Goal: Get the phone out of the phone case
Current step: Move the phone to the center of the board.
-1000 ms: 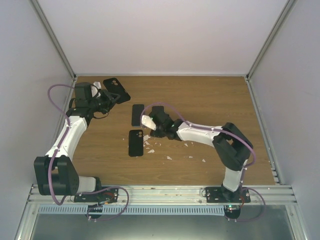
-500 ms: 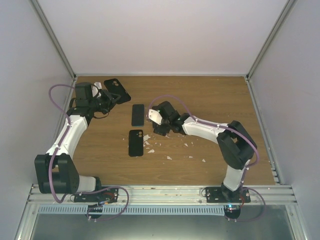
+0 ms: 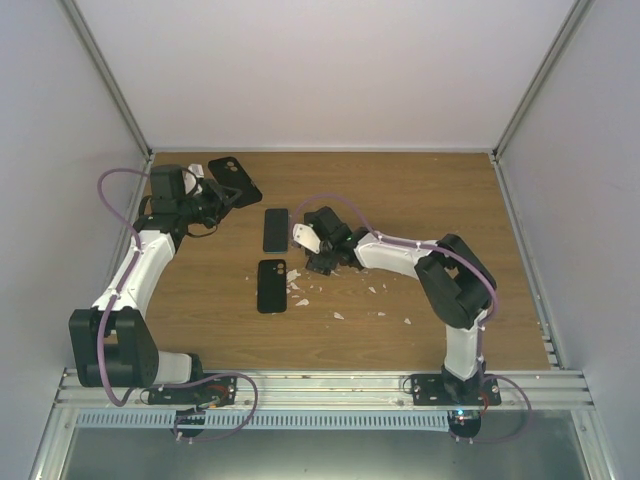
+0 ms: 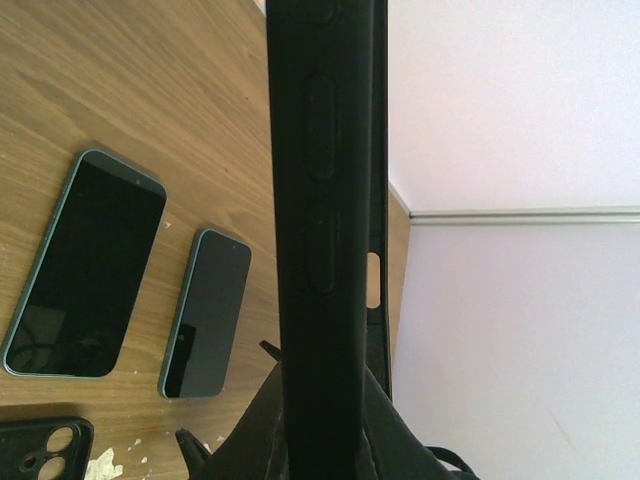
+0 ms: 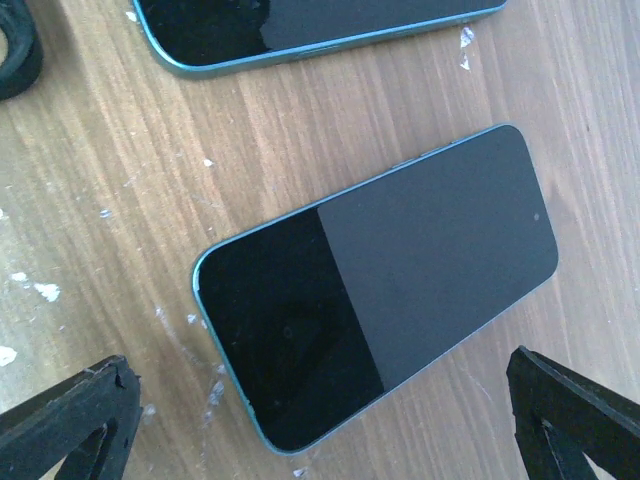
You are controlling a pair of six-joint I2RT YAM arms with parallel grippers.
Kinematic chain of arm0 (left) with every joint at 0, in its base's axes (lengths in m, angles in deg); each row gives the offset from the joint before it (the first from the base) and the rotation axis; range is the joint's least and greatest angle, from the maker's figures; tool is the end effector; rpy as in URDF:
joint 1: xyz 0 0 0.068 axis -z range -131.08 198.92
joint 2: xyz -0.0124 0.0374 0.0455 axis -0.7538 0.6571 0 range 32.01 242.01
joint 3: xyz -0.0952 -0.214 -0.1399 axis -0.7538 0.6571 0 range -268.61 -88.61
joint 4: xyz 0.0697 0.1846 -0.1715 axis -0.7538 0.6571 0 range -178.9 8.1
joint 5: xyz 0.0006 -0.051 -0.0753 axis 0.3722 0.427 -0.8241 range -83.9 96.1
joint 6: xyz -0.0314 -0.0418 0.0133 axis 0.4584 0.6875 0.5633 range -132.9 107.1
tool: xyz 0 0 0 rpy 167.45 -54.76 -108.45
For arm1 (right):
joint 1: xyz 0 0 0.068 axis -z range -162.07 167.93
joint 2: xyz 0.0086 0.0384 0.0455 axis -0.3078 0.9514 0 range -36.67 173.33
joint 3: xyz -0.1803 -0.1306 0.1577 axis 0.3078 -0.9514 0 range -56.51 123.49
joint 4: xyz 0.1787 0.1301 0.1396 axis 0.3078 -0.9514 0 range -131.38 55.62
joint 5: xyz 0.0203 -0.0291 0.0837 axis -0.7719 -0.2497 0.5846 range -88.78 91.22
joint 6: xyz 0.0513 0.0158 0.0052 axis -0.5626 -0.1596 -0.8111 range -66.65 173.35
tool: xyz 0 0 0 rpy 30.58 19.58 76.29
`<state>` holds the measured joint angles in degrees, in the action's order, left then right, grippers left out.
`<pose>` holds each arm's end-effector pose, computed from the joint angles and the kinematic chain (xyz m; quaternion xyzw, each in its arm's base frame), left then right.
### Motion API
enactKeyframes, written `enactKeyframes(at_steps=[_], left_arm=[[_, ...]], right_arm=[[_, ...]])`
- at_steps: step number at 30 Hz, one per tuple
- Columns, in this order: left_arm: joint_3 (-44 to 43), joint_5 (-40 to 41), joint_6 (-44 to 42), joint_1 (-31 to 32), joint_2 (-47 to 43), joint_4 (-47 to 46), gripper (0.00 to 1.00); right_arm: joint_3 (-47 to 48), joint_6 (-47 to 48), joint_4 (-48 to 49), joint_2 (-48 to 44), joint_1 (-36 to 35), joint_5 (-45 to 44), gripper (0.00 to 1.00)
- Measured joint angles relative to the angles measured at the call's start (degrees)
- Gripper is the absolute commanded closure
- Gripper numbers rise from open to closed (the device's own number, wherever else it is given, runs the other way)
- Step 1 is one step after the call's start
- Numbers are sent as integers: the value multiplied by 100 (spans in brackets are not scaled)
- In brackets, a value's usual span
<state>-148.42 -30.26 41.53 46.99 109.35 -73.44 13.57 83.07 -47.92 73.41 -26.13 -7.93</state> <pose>0.3006 -0.0112 0.2986 -0.2630 0.8063 -0.4464 0.2854 0.2927 0.2753 0.1622 -0.5483 0.7722 -0.0363 0.3189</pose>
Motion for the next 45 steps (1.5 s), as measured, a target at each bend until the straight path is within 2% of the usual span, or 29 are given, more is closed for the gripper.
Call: enactKeyframes(at_steps=[12,45], left_arm=[[0,-63,24,0,15,-63,100],[2,-76,20,0,31,-107,100]], right_arm=[[205,50,109,330,15,-284,0],[568,157,166,619,129,-295,1]])
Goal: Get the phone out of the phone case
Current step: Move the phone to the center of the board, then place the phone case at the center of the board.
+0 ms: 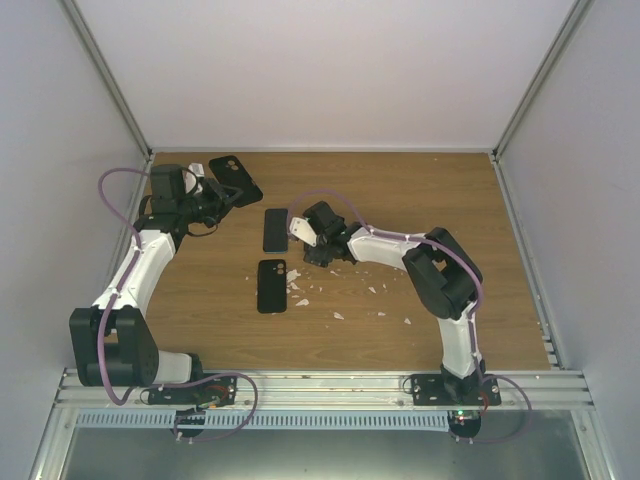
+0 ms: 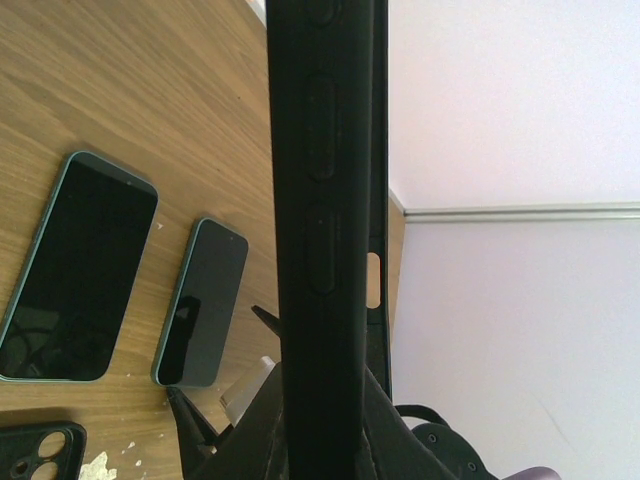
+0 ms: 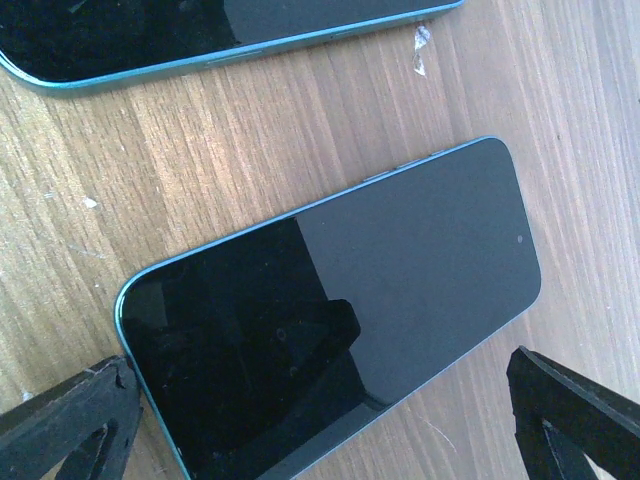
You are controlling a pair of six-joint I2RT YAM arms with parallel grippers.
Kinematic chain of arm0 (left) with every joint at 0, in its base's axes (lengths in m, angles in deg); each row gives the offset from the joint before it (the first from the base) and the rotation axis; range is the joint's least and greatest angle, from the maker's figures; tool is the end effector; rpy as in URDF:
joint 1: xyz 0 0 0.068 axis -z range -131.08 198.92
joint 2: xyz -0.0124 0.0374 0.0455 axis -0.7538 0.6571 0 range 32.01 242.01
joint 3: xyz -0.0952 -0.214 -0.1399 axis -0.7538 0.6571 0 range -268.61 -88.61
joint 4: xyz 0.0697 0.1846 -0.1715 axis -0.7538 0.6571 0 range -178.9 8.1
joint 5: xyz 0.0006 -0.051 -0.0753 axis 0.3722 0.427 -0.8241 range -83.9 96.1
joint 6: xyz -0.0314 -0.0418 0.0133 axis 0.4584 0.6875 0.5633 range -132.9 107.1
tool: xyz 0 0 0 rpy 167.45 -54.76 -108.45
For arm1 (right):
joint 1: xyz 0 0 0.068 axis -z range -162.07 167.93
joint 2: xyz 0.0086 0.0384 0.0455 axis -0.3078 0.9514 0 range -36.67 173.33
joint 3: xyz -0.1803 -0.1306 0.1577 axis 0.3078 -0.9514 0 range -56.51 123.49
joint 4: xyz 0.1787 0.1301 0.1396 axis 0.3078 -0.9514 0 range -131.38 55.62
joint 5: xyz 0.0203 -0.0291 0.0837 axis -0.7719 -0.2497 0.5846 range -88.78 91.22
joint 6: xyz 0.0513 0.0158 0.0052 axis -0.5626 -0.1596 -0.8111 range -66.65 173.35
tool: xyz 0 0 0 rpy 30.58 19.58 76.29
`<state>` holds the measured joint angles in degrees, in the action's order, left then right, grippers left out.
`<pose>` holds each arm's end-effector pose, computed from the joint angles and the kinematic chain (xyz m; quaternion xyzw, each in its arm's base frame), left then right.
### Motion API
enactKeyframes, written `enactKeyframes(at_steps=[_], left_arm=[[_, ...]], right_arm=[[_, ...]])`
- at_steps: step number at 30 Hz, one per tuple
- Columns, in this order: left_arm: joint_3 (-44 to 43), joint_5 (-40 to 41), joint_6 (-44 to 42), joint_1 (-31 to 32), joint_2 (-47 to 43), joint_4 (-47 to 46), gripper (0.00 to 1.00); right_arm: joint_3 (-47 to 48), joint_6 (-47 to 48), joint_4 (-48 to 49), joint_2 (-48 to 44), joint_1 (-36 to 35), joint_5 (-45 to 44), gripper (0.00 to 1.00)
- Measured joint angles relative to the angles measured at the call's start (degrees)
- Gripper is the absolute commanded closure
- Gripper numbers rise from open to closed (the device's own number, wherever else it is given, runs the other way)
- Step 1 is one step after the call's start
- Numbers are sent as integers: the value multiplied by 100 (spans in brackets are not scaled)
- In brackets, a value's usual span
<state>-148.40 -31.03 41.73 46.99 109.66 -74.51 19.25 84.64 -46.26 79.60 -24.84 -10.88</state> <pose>0.3024 -0.0115 0.2987 -0.2579 0.8039 -0.4530 0.2865 0.3197 0.2855 0.1506 -0.5397 0.7720 -0.0672 0.3289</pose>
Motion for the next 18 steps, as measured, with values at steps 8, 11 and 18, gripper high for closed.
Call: enactKeyframes(at_steps=[8,11,18], left_arm=[[48,-66,-66,0,-2,-2,100],[267,-142,-129,0,-13,-15,100],[610,-498,-529,111,-13,133,100]], right_arm=[[55,-33,-205,-42,9,173,0],[55,-76,-435,-262,11,372,1],[175,-149,-695,-1108,13,859,1]])
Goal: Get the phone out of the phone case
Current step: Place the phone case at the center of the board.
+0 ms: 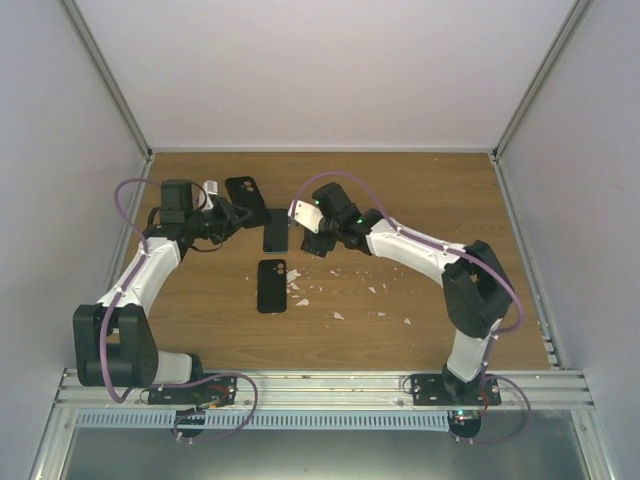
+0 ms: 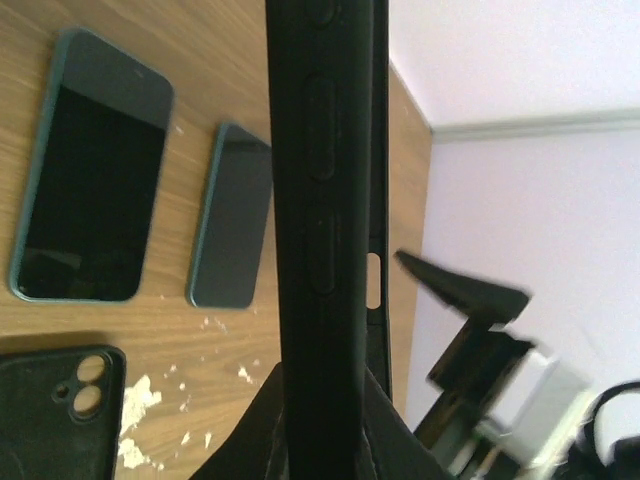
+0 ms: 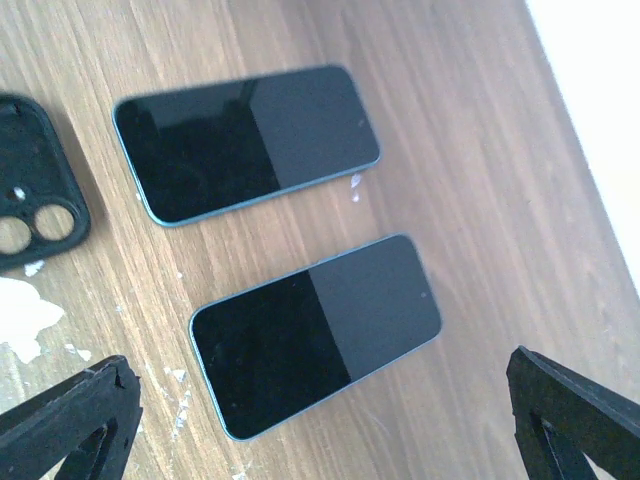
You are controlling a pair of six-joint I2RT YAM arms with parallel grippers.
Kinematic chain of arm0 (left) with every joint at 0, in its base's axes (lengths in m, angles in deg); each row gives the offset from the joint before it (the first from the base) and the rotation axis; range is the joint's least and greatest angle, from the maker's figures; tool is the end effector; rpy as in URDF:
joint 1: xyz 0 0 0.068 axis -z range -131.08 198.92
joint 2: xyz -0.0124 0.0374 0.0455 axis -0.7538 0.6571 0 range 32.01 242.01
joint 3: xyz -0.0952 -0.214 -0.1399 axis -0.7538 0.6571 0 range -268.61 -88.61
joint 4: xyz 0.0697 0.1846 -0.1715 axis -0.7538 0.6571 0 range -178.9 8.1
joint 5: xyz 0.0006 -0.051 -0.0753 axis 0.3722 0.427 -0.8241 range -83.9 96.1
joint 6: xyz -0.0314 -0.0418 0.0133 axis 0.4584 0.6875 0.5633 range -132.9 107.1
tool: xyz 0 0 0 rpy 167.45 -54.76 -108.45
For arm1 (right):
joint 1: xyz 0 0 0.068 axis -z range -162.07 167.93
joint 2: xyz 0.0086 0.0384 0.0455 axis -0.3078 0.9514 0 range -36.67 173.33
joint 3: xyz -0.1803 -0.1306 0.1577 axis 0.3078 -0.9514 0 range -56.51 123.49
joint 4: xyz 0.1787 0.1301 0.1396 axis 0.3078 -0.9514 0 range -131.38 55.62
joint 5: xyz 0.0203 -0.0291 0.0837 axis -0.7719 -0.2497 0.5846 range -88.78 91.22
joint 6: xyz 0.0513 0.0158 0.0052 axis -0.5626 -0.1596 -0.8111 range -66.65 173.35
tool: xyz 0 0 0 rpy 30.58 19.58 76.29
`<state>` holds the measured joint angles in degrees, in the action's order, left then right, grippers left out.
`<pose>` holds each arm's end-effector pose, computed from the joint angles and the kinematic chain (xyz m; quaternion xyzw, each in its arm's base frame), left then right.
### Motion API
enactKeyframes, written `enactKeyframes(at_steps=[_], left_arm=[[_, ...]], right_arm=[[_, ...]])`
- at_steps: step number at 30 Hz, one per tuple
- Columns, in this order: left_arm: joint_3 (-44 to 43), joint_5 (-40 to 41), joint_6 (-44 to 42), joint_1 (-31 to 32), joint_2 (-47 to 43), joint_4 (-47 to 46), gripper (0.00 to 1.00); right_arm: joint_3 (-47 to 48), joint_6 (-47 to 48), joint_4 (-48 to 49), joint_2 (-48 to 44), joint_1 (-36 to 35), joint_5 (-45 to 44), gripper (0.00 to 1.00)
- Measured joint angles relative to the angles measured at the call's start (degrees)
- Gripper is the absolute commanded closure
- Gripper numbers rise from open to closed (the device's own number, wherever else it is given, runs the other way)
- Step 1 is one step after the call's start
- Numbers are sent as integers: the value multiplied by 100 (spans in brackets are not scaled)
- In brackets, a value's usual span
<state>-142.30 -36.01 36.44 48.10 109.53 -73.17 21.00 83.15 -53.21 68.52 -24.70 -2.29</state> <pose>0.2891 -0.0199 0.2632 -0.2192 0.8296 -0.4597 0.2290 0.3027 0.2756 0.2282 -0.5393 0.7558 0.0131 0.3712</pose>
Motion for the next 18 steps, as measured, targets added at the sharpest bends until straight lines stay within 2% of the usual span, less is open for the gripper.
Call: enactKeyframes(at_steps=[6,10,14,18], left_arm=[[190,-592,-944,503,-4,162,100],[828,-1071,-1386,726,-181,166,100],[1965,-1257,-1340,994,-916,153,100],[2208,-1368,-1250,1019,-981,116,100]], right_arm=[[7,-13,-52,-476,20,92,0],[-79,-39,-28,-605,118,39,0],[-262,-79,-15,-619,243,-138,1],[-258,-98,-31,-605,321,-280,0]])
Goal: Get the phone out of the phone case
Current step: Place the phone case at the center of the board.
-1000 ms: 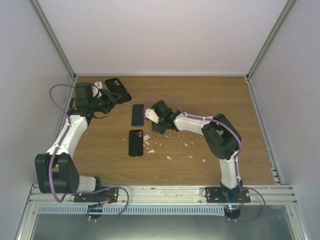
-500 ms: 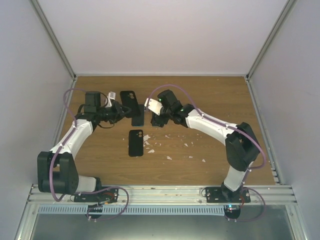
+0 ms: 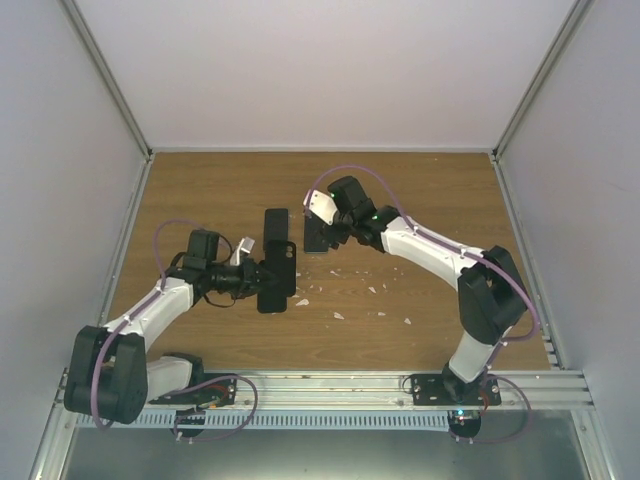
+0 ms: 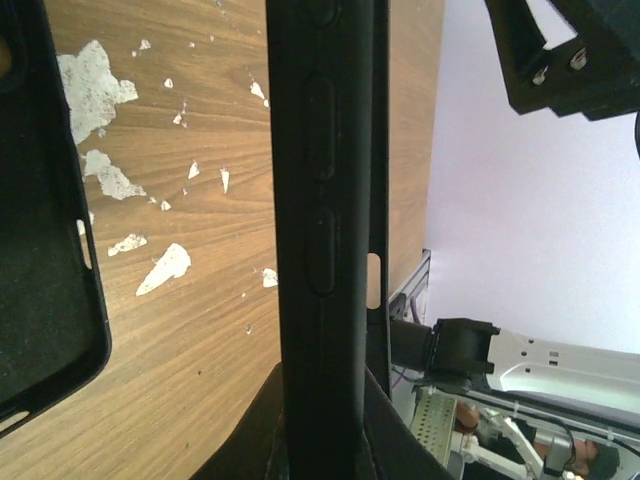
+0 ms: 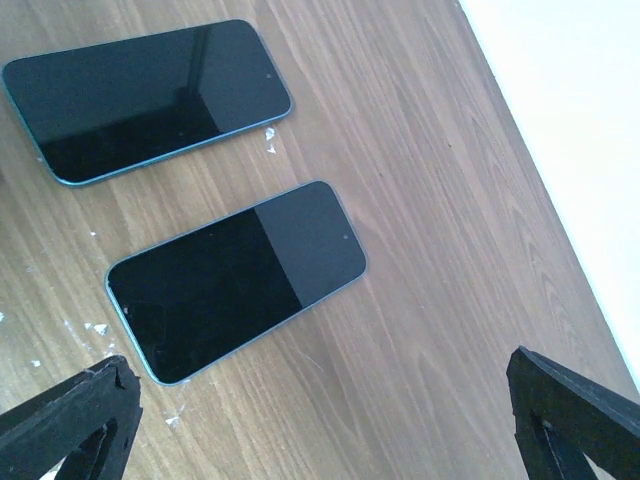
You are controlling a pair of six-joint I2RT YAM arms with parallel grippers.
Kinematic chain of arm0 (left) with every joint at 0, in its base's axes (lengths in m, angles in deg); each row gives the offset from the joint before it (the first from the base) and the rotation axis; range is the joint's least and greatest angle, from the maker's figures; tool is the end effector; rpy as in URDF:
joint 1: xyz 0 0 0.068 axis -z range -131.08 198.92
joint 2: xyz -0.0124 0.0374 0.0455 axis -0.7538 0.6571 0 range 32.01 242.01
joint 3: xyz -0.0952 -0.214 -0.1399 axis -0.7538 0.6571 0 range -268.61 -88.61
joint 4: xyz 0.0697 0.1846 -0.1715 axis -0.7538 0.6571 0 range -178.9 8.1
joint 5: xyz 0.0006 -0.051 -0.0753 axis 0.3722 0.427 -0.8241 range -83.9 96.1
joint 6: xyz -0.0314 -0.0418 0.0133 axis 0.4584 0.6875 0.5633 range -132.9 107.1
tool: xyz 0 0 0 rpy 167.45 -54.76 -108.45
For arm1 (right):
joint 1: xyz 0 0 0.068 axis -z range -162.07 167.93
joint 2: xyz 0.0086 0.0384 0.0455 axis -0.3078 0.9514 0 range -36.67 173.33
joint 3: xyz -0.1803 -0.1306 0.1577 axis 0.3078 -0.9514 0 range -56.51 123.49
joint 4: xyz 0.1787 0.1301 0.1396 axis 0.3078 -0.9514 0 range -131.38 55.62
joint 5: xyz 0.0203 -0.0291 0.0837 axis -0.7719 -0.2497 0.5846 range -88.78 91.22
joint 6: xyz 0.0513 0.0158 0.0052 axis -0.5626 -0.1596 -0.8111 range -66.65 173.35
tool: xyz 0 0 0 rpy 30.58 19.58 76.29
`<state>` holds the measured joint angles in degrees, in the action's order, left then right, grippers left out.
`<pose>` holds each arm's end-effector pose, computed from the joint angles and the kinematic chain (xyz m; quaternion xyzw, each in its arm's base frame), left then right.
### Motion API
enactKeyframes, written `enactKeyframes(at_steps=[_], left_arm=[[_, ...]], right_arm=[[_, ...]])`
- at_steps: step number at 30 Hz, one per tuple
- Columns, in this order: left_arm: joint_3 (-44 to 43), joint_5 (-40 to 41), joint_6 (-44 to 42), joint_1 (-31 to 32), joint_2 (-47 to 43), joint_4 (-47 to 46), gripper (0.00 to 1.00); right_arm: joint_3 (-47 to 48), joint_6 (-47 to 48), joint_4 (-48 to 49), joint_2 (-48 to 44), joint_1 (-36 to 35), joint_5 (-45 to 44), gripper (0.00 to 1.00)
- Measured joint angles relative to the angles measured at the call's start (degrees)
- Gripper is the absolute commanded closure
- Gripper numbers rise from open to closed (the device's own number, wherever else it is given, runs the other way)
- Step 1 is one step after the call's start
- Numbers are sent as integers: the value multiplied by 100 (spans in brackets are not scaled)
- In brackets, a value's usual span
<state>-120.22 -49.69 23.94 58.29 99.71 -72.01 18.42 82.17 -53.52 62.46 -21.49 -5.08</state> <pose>0.2022 -0.0634 0.1869 -0.0547 0.8494 -0.5181 0.0840 0.3034 0.2443 0.2535 -0.4962 0.7713 -0.0137 0.3984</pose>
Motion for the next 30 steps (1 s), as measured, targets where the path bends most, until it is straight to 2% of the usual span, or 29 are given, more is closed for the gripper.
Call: enactKeyframes(at_steps=[4,7,16,22,30], left_arm=[[0,-31,133,142,197,-227,100],[0,-94,201,205,308,-339,100],[-417,133,356,459,184,-741,100],[-581,525,466,616,129,-960,100],[-649,804,452,807,111,-970,100]], right_arm=[[160,-42,-13,138,31,-70,0],[284,-254,-155,195,109,223,1],[455,-1840,-623,-70,1204,2892,23],[-122,-3134,-74,-540,1257,4559,32],[-426,-3873,223,-413,1204,5401,43]])
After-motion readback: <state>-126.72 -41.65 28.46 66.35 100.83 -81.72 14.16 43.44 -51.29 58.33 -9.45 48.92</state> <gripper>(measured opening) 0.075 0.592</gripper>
